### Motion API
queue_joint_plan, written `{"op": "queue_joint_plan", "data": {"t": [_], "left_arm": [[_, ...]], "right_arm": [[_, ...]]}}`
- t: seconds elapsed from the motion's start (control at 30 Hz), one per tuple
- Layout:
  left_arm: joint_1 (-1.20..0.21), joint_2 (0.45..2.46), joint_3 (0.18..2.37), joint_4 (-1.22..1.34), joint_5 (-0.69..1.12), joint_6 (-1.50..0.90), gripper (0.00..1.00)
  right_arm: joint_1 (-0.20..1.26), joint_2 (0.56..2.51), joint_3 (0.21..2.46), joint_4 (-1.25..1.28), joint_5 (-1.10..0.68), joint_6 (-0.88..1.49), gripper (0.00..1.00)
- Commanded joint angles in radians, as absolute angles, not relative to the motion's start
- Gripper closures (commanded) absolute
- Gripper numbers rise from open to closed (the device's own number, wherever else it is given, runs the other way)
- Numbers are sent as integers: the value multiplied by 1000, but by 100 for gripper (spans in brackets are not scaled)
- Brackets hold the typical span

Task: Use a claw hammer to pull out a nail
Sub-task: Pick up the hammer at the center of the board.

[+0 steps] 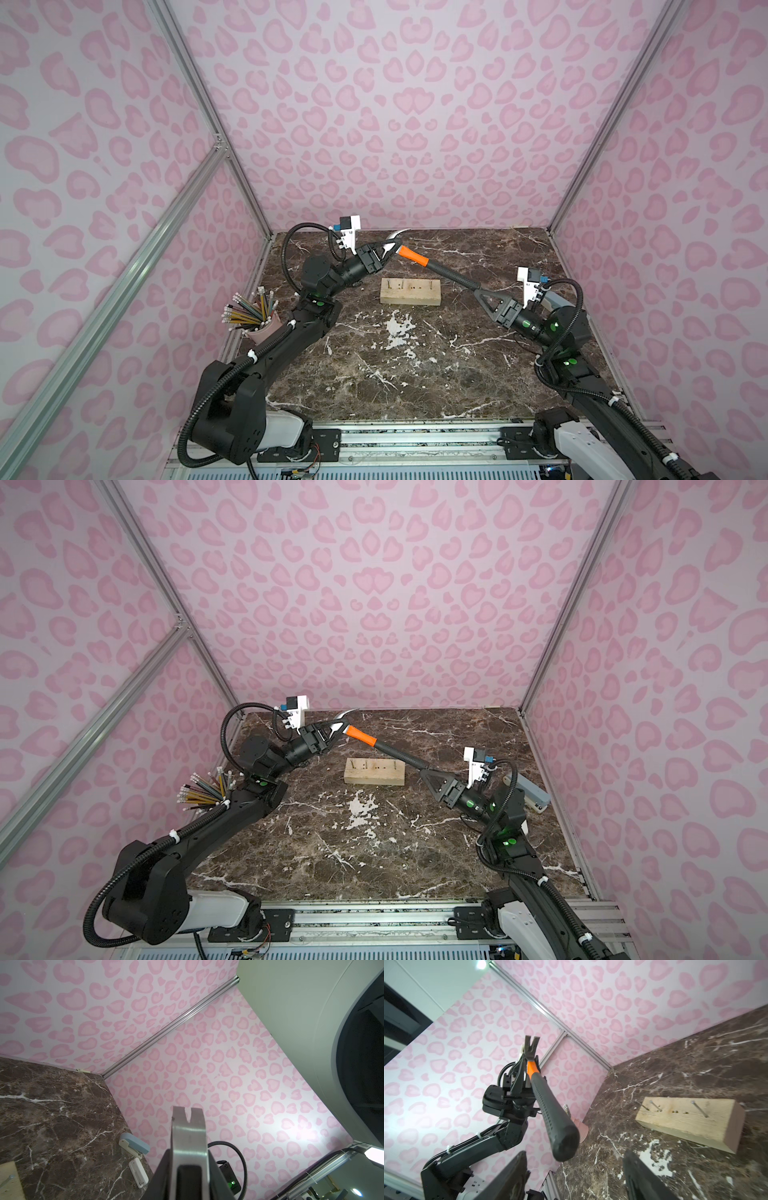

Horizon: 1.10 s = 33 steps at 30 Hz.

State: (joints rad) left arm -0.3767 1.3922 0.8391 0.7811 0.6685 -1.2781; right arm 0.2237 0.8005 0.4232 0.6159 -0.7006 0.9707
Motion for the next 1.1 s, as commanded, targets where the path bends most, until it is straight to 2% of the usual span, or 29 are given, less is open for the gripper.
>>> {"op": "queue_joint_plan", "data": {"t": [0.0,0.2,0.43,0.8,0.9,1.0,1.07], "left_arm": [[-395,1395,841,962,627,-1348,97],[-429,1406,848,982,614,-1363,97],[-442,1411,834,1002,598,-1382,97],[-456,1437,820,1071,579,-1427,97],[-460,1445,822,1074,583,-1426,97],[-466,1447,812,1085,575,-1433,97],[-465,1449,800,1103,566,-1446,97]], "right_arm": [[246,812,434,790,-677,1013,26],[299,849,495,836,-650,1009,31],[331,879,549,845,-628,1008,41],[386,933,592,855,-597,992,48],[397,955,605,861,-595,991,54],[403,969,611,855,-585,989,53],[402,967,610,838,-556,987,43]]}}
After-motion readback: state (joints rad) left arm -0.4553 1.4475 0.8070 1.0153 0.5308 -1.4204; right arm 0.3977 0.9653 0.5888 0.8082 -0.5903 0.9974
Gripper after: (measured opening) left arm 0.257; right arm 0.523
